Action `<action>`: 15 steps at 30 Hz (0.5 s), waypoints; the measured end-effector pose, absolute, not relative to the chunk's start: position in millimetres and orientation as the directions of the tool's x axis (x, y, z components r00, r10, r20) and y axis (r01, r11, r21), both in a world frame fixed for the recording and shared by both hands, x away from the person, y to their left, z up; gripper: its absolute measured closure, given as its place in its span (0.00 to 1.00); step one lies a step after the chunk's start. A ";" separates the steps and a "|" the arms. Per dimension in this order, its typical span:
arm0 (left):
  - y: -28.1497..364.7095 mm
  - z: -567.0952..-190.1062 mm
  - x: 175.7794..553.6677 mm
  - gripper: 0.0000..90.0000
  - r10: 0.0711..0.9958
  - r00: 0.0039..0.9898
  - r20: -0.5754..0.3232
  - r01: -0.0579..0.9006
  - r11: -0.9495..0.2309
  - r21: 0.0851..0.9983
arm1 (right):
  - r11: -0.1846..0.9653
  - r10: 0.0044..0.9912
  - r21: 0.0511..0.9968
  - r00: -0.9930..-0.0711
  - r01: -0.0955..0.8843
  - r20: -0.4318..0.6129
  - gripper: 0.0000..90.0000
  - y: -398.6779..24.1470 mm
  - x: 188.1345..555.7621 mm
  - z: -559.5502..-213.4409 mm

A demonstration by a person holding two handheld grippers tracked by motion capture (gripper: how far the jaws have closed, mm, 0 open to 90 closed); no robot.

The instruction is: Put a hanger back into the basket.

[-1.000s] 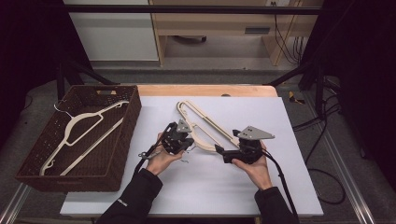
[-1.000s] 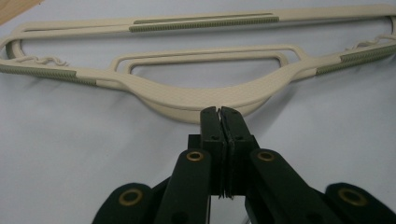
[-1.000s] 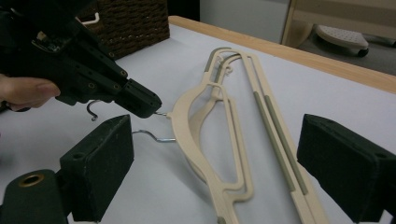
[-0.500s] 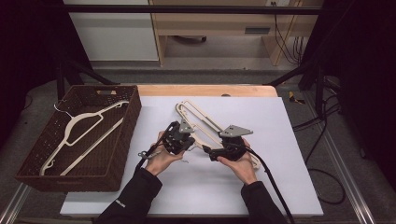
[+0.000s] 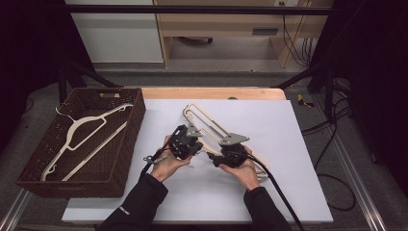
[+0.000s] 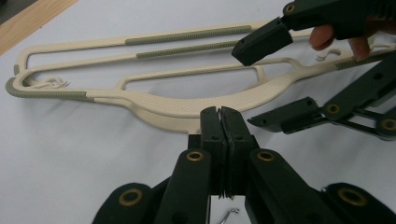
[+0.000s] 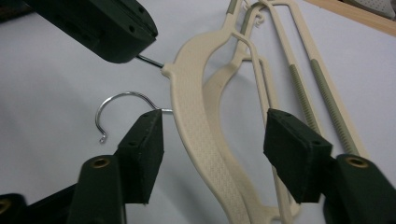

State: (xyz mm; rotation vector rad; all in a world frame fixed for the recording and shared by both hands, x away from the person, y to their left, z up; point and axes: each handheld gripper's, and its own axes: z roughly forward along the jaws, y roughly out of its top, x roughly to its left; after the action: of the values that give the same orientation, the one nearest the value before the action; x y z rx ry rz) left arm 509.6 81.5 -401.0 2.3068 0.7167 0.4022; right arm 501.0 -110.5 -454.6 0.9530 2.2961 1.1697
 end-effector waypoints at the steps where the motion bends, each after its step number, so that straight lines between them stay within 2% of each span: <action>1: 81.2 -400.9 509.3 0.99 0.593 0.801 0.085 0.384 -0.617 0.686 | 0.423 0.723 0.814 -0.690 0.399 -0.037 0.49 -110.1 501.3 -455.7; 9: 81.1 -400.7 508.3 0.98 0.593 0.801 0.078 0.388 -0.614 0.688 | 0.469 0.683 0.802 -0.728 0.370 -0.064 0.74 -108.1 501.0 -459.3; 15: 83.5 -398.2 508.3 0.97 0.600 0.798 0.059 0.395 -0.594 0.701 | 0.505 0.655 0.800 -0.748 0.324 -0.110 0.77 -108.4 498.9 -458.4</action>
State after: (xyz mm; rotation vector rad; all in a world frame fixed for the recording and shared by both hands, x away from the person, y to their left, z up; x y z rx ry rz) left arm 508.3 83.5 -398.2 2.2798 0.7304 0.3774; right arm 498.9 -108.4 -458.4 0.8090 2.3505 1.1273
